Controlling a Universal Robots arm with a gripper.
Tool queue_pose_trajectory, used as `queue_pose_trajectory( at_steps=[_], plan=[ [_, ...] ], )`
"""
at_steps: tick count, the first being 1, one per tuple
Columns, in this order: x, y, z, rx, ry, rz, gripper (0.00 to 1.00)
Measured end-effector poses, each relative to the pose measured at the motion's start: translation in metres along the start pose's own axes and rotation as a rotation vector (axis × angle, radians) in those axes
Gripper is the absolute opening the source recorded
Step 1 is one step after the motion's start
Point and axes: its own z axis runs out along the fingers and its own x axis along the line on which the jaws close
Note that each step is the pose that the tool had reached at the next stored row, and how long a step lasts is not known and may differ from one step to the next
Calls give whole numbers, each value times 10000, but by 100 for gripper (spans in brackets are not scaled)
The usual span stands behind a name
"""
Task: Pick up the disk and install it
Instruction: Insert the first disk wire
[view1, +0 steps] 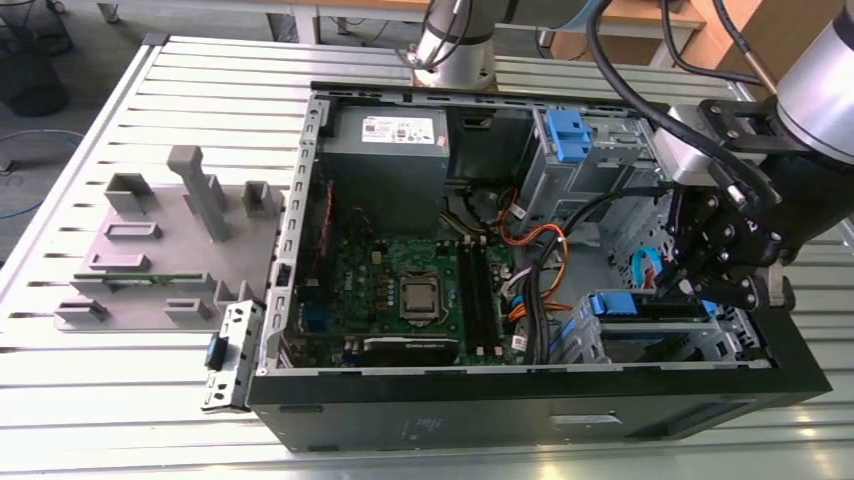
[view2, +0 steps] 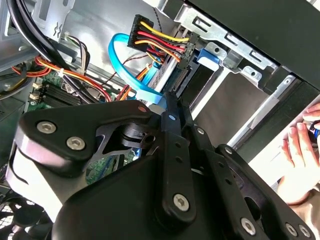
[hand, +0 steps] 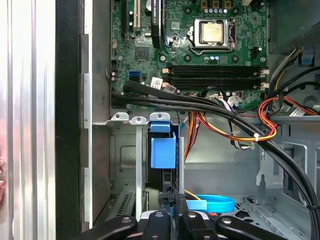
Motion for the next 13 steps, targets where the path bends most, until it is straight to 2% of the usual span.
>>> queue_pose_trajectory(
  at_steps=[13],
  plan=[
    [-8, -4, 18, 0, 1, -4, 16]
  ],
)
